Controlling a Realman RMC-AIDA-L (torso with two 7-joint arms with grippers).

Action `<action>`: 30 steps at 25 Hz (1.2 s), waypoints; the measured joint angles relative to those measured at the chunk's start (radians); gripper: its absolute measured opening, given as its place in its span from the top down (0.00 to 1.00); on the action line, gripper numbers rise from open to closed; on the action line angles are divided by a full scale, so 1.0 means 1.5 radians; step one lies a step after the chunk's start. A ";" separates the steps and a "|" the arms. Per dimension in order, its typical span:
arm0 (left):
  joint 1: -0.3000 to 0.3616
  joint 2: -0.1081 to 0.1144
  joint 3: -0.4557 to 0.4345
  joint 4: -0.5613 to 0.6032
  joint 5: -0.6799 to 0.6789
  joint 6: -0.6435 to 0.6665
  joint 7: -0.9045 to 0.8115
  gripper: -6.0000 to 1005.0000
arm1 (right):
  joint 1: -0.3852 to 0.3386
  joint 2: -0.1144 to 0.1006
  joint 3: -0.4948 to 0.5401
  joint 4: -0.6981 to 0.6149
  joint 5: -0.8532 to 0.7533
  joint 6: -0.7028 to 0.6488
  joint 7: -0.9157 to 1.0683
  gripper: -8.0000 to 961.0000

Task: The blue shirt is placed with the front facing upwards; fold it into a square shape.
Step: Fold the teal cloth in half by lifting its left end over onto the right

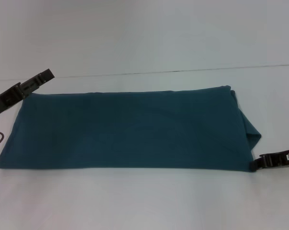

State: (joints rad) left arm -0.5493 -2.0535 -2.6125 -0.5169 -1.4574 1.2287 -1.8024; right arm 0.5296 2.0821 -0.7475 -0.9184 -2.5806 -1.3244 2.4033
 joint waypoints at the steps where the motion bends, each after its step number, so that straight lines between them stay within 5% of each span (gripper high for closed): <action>1: 0.000 -0.001 0.000 -0.001 0.000 -0.002 0.000 0.12 | -0.001 0.000 0.001 -0.002 0.001 -0.001 -0.001 0.96; 7: -0.004 -0.003 0.002 -0.001 0.000 -0.007 0.000 0.12 | 0.003 -0.002 0.005 -0.003 0.007 -0.009 -0.011 0.88; 16: -0.004 -0.003 0.000 -0.001 0.000 -0.008 0.000 0.12 | 0.004 -0.024 0.008 -0.008 0.055 -0.041 -0.012 0.72; 24: -0.004 -0.003 -0.004 -0.001 0.000 -0.010 0.000 0.12 | -0.003 -0.025 0.045 -0.094 0.069 -0.069 -0.011 0.56; 27: -0.005 -0.003 -0.005 -0.001 0.000 -0.010 -0.001 0.12 | -0.002 -0.025 0.071 -0.115 0.092 -0.063 -0.040 0.32; 30: -0.008 -0.003 -0.006 -0.001 -0.001 -0.012 -0.005 0.12 | 0.001 -0.026 0.096 -0.118 0.132 -0.036 -0.094 0.25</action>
State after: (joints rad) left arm -0.5609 -2.0585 -2.6211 -0.5184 -1.4593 1.2109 -1.8092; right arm 0.5310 2.0436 -0.6034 -1.0955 -2.3829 -1.3779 2.2621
